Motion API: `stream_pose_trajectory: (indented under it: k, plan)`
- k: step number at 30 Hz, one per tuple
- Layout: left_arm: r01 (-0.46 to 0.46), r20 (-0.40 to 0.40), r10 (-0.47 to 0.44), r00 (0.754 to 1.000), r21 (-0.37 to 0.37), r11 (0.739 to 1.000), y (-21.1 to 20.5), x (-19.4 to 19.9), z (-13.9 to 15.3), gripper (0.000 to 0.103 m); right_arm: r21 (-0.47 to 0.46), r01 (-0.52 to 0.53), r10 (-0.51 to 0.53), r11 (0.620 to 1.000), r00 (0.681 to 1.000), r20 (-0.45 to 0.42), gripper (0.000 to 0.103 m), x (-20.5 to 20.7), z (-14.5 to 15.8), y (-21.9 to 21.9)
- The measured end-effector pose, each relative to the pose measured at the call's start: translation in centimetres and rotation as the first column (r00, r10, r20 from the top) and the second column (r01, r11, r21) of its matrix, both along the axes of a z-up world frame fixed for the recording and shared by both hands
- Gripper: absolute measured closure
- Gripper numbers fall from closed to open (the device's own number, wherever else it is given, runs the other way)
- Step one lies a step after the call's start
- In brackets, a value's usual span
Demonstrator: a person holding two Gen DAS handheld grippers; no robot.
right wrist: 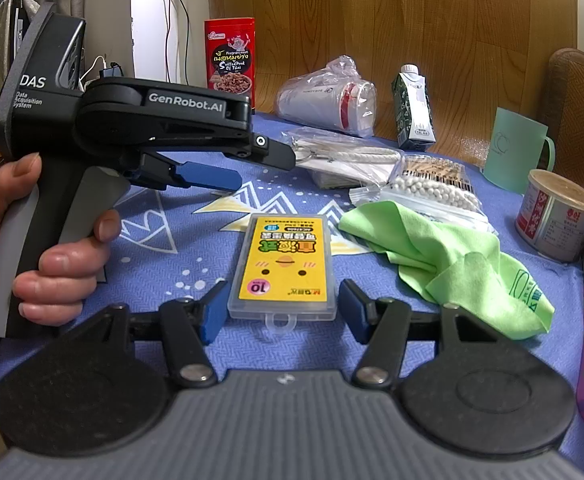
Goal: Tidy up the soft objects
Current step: 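Move the right tool toward the green cloth and yellow card box, then grasp the yellow plastic card case with the left tool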
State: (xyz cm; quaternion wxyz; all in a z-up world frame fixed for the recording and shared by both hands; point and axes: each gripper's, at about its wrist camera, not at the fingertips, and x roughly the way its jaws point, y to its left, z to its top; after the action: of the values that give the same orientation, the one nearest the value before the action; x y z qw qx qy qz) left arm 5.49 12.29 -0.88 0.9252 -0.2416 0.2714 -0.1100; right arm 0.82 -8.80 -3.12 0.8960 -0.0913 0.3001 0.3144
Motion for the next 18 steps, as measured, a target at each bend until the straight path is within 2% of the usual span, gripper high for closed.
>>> stream_pose_trajectory:
  k: [11,15,18]
  plan:
    - [0.030,-0.014,-0.030,0.999,-0.003,1.000,-0.2,-0.5,0.3,0.035,0.012,0.004,-0.004,1.000,1.000,-0.012,0.043,0.1,0.1,-0.2]
    - [0.045,-0.071,-0.046,0.996,-0.013,0.999,-0.2,-1.6,0.4,0.024,0.055,0.014,-0.012,0.998,0.999,-0.049,0.043,0.5,0.2,-0.7]
    - [0.062,-0.099,-0.066,0.993,-0.050,0.997,0.0,-2.7,0.8,0.022,0.121,0.035,-0.022,0.992,0.994,-0.107,0.044,0.9,0.3,-1.6]
